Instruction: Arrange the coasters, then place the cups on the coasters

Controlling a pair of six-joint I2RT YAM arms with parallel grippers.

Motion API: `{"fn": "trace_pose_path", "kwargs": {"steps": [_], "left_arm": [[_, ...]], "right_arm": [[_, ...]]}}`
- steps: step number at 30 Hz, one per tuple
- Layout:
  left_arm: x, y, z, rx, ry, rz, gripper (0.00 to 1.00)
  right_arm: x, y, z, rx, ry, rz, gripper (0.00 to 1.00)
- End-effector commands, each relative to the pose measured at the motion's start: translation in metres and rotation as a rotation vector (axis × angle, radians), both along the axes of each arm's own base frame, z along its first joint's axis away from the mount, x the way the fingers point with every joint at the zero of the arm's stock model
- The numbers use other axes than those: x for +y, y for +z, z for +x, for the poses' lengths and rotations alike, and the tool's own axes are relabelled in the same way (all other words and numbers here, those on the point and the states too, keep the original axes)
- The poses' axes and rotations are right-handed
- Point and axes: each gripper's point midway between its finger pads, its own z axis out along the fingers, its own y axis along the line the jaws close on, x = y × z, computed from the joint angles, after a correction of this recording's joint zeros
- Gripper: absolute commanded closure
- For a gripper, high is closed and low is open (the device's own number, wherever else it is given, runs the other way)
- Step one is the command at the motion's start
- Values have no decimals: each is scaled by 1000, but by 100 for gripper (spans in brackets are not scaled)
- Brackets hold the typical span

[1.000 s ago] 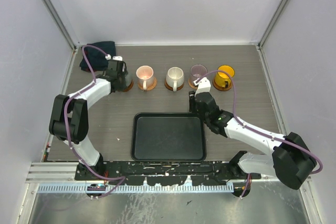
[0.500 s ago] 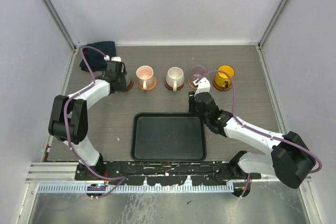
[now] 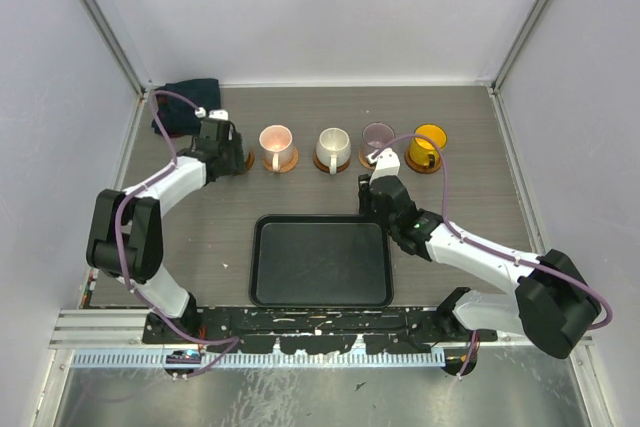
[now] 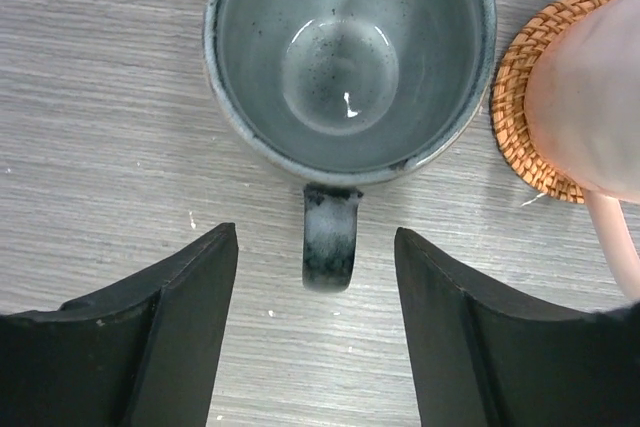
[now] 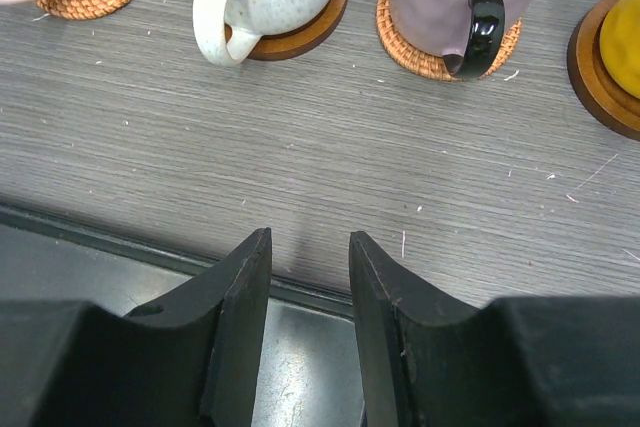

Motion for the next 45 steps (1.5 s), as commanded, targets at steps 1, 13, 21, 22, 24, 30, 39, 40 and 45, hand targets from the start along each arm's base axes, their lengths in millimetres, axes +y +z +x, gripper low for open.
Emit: {"fn": "trace_pose_path", "kwargs": {"steps": [1, 13, 21, 22, 24, 30, 39, 40, 45], "left_arm": [[8, 38, 4, -113, 36, -3, 33], [22, 57, -14, -126, 65, 42, 29], [17, 66, -31, -153, 51, -13, 22], [18, 71, -34, -166, 53, -15, 20], [23, 80, -42, -186, 70, -14, 17], [44, 110, -75, -273, 171, -15, 1], [65, 134, -115, -379, 304, -64, 2], [65, 136, -118, -388, 313, -76, 2], [60, 147, -131, -392, 293, -124, 2]], "right_arm": [[8, 29, 9, -71, -7, 66, 57], [6, 42, 8, -99, -11, 88, 57], [-12, 65, 10, -164, -72, 56, 56], [-18, 70, 11, -181, -93, 51, 53], [-33, 82, 13, -220, -157, 42, 48], [-83, 98, 22, -274, -325, 45, 36], [-150, 125, -4, -407, -586, 265, 18], [-156, 130, -10, -431, -610, 282, 17], [-187, 147, -36, -496, -712, 285, 14]]}}
